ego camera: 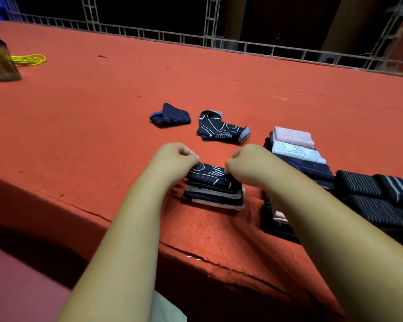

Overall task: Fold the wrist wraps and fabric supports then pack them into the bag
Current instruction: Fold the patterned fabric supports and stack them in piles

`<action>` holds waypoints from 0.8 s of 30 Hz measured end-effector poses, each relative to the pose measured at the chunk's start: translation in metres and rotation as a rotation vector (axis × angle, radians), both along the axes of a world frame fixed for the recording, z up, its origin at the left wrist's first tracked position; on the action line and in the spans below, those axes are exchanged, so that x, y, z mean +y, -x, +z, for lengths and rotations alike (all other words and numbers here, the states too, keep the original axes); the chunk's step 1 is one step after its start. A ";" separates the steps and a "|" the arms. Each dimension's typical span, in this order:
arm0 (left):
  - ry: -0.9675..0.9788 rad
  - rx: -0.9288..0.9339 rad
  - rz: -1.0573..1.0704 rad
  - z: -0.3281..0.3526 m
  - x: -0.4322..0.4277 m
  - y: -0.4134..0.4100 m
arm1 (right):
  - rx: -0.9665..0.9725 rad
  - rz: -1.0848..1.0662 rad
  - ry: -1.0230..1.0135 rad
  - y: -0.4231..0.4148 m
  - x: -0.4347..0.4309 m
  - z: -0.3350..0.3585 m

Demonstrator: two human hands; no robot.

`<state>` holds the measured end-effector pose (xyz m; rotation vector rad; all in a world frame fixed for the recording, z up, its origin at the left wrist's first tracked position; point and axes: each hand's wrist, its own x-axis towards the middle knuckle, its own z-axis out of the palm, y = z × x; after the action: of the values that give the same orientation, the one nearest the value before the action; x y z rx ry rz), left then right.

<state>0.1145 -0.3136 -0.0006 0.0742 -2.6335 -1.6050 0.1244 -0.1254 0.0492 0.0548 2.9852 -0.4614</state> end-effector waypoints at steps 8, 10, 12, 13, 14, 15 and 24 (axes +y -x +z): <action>-0.074 0.020 0.040 -0.005 -0.012 0.026 | -0.033 -0.009 -0.218 0.087 -0.003 0.005; -0.087 -0.011 0.019 -0.010 -0.019 0.032 | -0.029 0.011 -0.383 0.100 -0.006 0.003; -0.112 -0.042 0.033 -0.015 -0.026 0.037 | -0.006 0.050 -0.467 0.116 -0.005 -0.003; -0.120 -0.047 0.045 -0.017 -0.029 0.039 | -0.010 0.069 -0.520 0.125 -0.005 -0.006; -0.125 -0.050 0.051 -0.018 -0.031 0.042 | -0.034 0.072 -0.551 0.135 -0.003 -0.010; -0.130 -0.053 0.051 -0.020 -0.032 0.044 | -0.057 0.070 -0.582 0.141 -0.002 -0.012; -0.225 -0.079 0.042 -0.024 -0.034 0.057 | -0.137 0.099 -0.833 0.163 0.001 -0.025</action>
<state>0.0580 -0.3479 -0.0243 0.2048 -2.4758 -1.9144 -0.0382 -0.1240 0.0246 0.0107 2.7964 0.7701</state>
